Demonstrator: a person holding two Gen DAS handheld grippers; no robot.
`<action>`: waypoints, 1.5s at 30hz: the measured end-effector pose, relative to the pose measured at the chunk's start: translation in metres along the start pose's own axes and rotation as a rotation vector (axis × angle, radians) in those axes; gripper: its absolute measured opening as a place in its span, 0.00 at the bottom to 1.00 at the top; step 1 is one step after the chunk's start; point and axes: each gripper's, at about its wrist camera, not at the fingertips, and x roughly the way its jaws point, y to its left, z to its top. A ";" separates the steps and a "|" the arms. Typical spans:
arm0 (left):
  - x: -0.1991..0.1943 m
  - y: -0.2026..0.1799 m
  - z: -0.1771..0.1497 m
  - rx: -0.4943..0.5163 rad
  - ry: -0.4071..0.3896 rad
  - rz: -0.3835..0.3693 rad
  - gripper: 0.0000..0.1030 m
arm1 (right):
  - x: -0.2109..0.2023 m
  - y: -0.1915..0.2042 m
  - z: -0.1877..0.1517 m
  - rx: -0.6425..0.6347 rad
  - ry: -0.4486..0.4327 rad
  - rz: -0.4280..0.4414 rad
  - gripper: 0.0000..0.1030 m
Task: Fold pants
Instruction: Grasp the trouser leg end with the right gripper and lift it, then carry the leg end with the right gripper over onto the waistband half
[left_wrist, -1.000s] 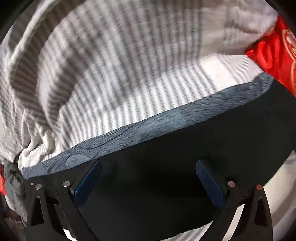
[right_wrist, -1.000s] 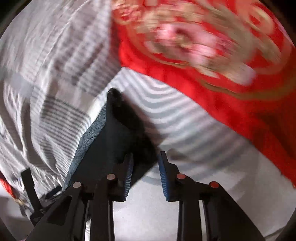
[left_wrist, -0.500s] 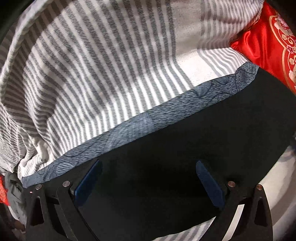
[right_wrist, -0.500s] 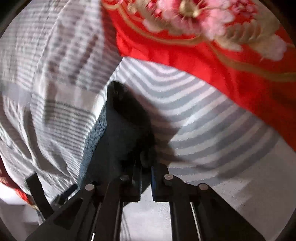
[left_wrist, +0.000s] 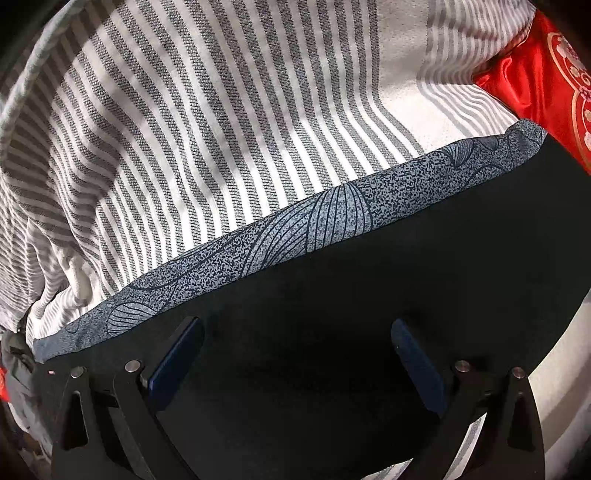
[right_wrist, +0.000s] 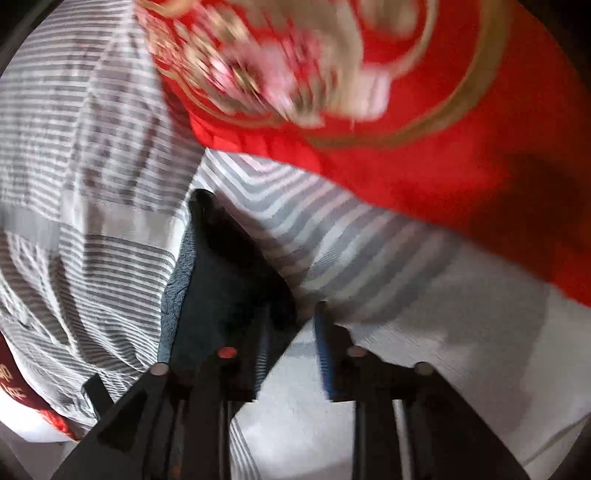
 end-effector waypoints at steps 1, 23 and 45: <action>0.000 0.001 -0.001 0.001 0.001 0.001 0.99 | -0.004 0.000 -0.004 0.003 0.014 0.011 0.36; 0.004 -0.005 0.042 -0.207 -0.070 0.135 1.00 | 0.037 -0.003 -0.001 -0.001 0.024 0.270 0.59; -0.004 0.006 0.016 -0.269 -0.132 0.273 1.00 | 0.043 0.025 0.001 0.045 0.083 0.419 0.13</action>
